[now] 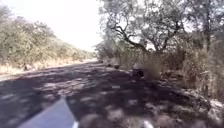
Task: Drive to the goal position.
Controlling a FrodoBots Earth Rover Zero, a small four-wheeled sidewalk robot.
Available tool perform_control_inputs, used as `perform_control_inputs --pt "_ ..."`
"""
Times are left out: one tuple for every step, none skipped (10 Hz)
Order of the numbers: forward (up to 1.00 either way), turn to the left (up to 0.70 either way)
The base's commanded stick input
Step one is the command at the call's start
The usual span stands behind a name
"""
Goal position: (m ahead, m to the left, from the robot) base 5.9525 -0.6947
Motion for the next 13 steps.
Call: perform_control_inputs --pt "0.50 0.00" --pt "0.50 0.00" --pt "0.50 0.00" --pt "0.50 0.19" --pt "0.50 0.44" --pt "0.50 0.50" --pt "0.50 0.13" --pt "0.50 0.00" --pt "0.50 0.00" --pt "0.50 0.00" --pt "0.50 0.00" --pt "0.50 0.00" --pt "0.50 0.00"
